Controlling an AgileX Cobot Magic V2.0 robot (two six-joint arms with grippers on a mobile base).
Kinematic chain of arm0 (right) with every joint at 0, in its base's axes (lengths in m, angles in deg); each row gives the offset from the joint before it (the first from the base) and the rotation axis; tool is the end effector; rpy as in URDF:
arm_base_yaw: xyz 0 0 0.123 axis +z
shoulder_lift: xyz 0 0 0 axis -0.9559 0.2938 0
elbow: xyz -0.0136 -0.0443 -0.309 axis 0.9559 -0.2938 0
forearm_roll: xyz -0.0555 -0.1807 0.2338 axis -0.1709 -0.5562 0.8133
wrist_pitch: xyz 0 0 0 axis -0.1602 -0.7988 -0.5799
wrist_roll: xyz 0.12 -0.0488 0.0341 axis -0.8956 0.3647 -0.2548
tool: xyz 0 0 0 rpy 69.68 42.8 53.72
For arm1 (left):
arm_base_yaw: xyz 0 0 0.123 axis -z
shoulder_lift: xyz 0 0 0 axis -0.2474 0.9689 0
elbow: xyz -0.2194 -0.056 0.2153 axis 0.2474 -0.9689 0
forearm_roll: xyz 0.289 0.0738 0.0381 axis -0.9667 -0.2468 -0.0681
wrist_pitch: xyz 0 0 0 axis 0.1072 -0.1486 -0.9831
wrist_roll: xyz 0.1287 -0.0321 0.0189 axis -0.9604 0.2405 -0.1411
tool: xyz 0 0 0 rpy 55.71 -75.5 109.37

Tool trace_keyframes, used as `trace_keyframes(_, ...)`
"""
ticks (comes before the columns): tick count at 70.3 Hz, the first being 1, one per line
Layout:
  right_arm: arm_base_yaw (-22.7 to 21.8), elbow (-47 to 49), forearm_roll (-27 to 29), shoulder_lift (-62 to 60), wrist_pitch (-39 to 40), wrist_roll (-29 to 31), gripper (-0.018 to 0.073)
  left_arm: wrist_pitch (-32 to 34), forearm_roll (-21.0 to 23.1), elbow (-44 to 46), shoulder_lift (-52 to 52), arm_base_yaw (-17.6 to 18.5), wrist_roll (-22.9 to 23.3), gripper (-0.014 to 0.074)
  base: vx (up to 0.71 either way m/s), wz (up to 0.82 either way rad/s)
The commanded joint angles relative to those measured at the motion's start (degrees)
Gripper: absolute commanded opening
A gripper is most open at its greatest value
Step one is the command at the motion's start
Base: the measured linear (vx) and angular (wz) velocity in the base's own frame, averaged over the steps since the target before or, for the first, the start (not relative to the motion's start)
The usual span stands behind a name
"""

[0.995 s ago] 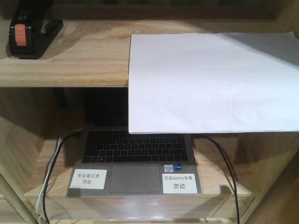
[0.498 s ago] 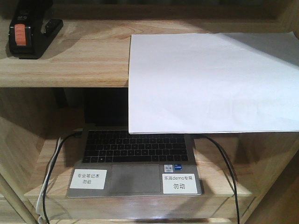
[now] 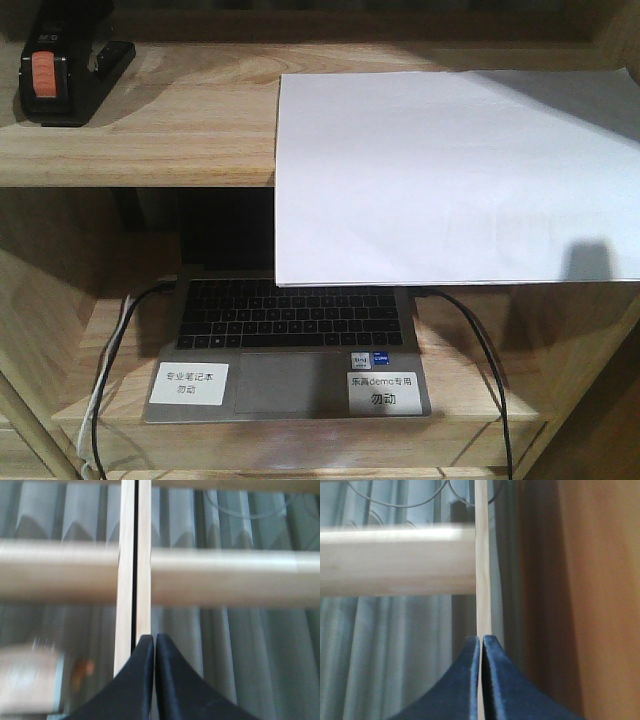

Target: Grab stapler and paper to desk for stapling

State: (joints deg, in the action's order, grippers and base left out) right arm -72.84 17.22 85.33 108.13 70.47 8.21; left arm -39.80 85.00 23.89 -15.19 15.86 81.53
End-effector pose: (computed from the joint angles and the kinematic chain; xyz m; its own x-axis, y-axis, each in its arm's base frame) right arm 0.0735 0.0001 0.5155 0.5005 0.0061 -0.8657 -0.0039 1.0000 0.0047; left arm 0.0465 -0.0034 0.5594 0.5248 -0.0408 -0.8503 0.0548 0.9984 -0.0141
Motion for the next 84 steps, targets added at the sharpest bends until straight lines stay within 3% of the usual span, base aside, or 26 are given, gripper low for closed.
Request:
trace_keyframes(1,-0.07,5.83,0.00,5.91,-3.41,0.30,-0.0006,-1.58,0.34,4.98,4.58,-0.04,0.09,0.0000,0.00,0.00)
trace_keyframes(17,-0.07,8.42,1.76,12.70,-13.80,0.30,0.0014,-9.04,0.34,6.01,8.19,-0.04,0.09,0.0057,0.00,0.00)
trace_keyframes(33,-0.07,8.35,5.71,14.65,-19.70,0.30,0.0132,-16.49,0.29,6.01,9.22,-0.04,0.09,0.0242,0.00,0.00)
trace_keyframes(43,-0.07,8.29,5.66,14.65,-20.30,0.30,0.0326,-20.68,0.34,6.01,9.22,-0.04,0.09,0.0415,0.00,0.00)
trace_keyframes(58,-0.07,8.29,5.66,14.55,-20.51,0.30,0.0723,-22.44,0.34,6.01,9.22,0.14,0.70,0.0667,0.00,0.00)
trace_keyframes(66,-0.07,8.29,5.60,14.55,-20.51,0.30,0.0724,-22.39,0.34,6.01,9.22,0.14,0.70,0.0728,0.00,0.00)
trace_keyframes(72,-0.07,8.29,5.55,14.55,-20.51,0.30,0.0712,-22.14,0.34,6.01,9.22,0.42,0.70,0.0725,0.00,0.00)
trace_keyframes(84,-0.07,8.29,5.54,14.55,-20.24,0.30,0.0666,-21.52,0.34,6.01,9.22,7.02,0.53,0.0711,0.00,0.00)
